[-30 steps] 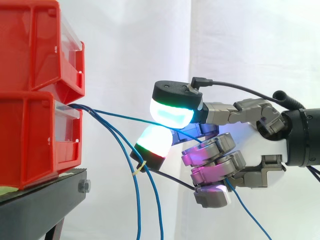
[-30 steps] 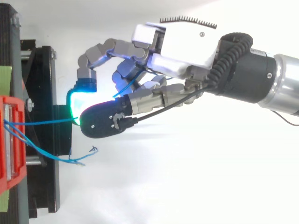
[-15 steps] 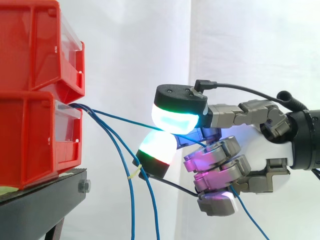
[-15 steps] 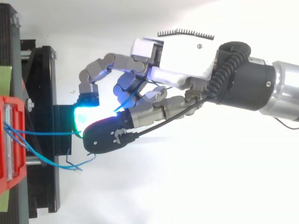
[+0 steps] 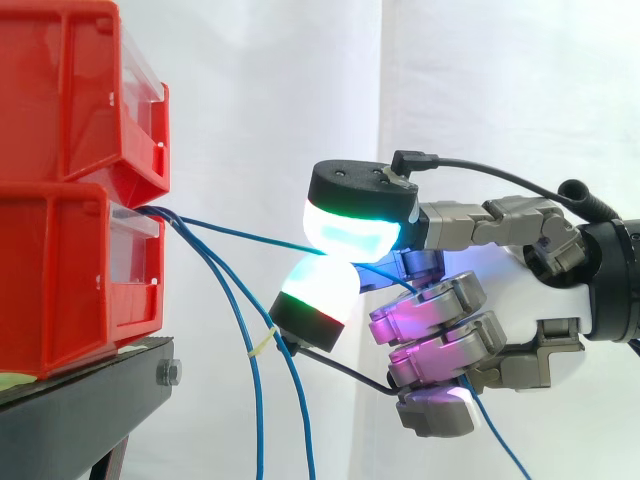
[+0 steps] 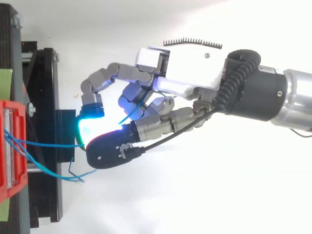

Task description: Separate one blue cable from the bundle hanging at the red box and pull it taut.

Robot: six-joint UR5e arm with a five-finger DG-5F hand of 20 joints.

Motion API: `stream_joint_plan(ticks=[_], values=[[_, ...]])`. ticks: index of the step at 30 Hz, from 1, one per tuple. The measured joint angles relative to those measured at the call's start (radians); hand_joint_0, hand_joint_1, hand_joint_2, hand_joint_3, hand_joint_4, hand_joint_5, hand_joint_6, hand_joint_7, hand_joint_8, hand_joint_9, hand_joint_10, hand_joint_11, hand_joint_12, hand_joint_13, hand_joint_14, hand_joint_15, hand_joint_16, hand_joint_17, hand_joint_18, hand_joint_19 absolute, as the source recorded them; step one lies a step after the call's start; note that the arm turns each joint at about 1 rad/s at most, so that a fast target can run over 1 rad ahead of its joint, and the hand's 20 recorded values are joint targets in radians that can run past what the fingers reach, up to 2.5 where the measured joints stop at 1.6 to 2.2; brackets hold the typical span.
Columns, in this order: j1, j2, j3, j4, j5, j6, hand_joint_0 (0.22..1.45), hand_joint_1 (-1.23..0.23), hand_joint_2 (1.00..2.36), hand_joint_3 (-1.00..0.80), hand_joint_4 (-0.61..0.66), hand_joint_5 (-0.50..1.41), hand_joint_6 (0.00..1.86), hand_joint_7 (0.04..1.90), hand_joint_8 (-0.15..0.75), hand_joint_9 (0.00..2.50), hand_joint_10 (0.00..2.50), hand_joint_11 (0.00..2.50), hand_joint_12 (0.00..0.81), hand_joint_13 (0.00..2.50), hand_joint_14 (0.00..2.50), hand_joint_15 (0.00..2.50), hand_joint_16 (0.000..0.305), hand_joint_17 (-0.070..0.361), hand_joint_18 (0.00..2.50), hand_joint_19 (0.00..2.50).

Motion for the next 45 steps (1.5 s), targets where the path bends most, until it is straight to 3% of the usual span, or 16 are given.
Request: stream_joint_plan(ticks=[7, 14, 20, 26, 38, 45], values=[[0.001, 0.0, -0.001, 0.0, -0.002, 0.002, 0.77, -0.79, 1.03, -0.07, -0.22, -0.19, 0.89, 1.71, 0.277, 1.07, 1.58, 1.65, 0.377, 1.01, 1.83, 1.5, 0.046, 0.105, 1.13, 1.21], [0.003, 0.0, -0.004, 0.0, -0.007, 0.013, 0.78, -0.77, 1.03, -0.05, -0.22, -0.2, 0.91, 1.67, 0.29, 0.98, 2.21, 1.64, 0.388, 0.94, 2.14, 1.52, 0.044, 0.1, 1.16, 1.28], [0.005, 0.0, -0.021, 0.013, -0.012, 0.025, 0.78, -0.77, 1.03, -0.04, -0.2, -0.19, 0.91, 1.64, 0.298, 0.89, 2.5, 1.57, 0.383, 0.8, 2.5, 1.5, 0.039, 0.087, 1.28, 1.5], [0.007, 0.0, -0.025, 0.023, -0.012, 0.033, 0.78, -0.77, 1.03, -0.03, -0.18, -0.19, 0.92, 1.62, 0.31, 0.86, 2.5, 1.6, 0.402, 0.79, 2.5, 1.59, 0.035, 0.079, 1.45, 1.81], [0.009, 0.0, -0.026, 0.025, -0.014, 0.019, 0.79, -0.77, 1.03, -0.02, -0.15, -0.19, 0.92, 1.64, 0.316, 0.84, 2.5, 1.6, 0.42, 0.8, 2.5, 1.69, 0.038, 0.084, 1.36, 1.48], [0.009, 0.0, -0.026, 0.025, -0.01, -0.012, 0.79, -0.76, 1.03, -0.01, -0.16, -0.19, 0.92, 1.64, 0.318, 0.83, 2.5, 1.62, 0.42, 0.8, 2.5, 1.72, 0.038, 0.085, 1.35, 1.45]])
